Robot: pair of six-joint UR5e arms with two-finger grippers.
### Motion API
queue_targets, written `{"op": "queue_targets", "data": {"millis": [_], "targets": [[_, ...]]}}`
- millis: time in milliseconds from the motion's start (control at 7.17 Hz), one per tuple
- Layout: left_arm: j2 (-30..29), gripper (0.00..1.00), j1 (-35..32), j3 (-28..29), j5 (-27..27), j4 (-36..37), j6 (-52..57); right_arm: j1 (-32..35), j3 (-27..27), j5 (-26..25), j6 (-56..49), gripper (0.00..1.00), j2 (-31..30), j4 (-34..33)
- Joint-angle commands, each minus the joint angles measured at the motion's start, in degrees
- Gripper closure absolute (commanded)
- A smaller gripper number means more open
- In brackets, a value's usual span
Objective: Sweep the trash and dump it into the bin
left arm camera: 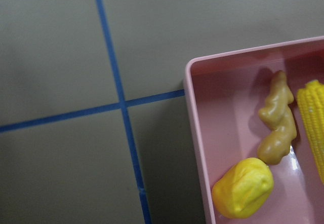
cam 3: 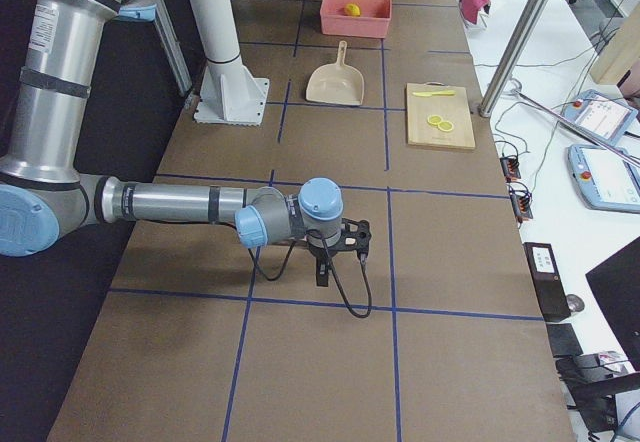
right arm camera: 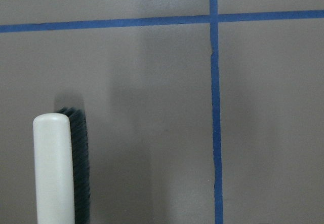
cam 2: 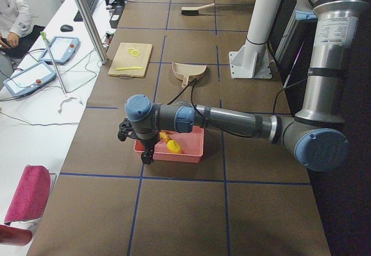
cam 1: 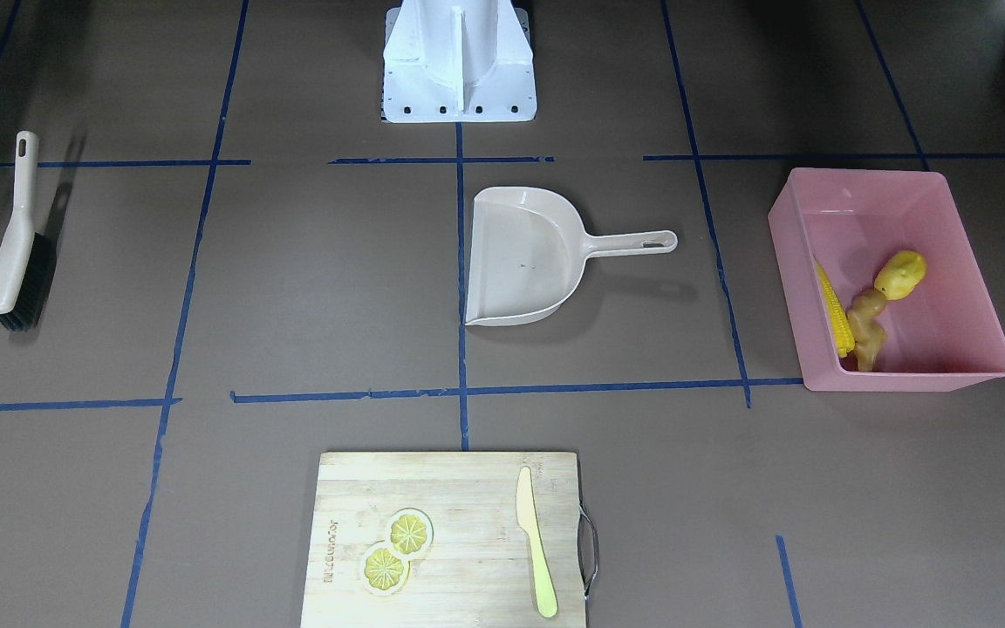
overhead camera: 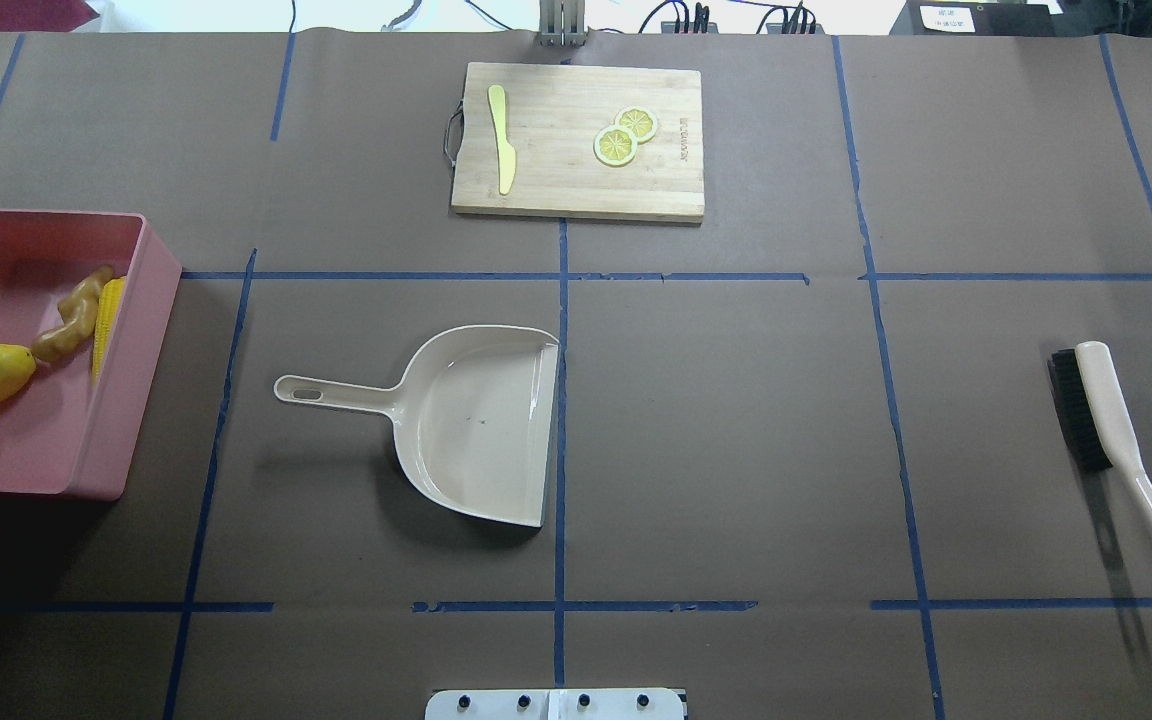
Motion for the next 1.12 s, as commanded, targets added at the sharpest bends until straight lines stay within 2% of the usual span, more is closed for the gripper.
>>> {"op": "queue_targets", "data": {"millis": [0,419,837,977], "targets": [[0.5,0.0,-0.3,0.1,0.7,0.0,-0.7,2.0,-2.9,0.2,-1.5,0.0,2.4,-0.7],[5.0,0.0,-0.4,-5.0,0.8,-0.3,-1.0,2.1,-3.6,-0.7,-1.5,0.0,2.7,0.0],[6.6,0.0,-0.4,-5.6,0.7,-2.5,-0.9,4.0,-2.7,0.6,-2.0,0.0,2.8,-0.7],[6.6,0.0,-0.4,-5.1,0.8,-2.5,-0.7,3.3,-2.7,2.5,-2.1,0.0,2.5,-1.1]]}}
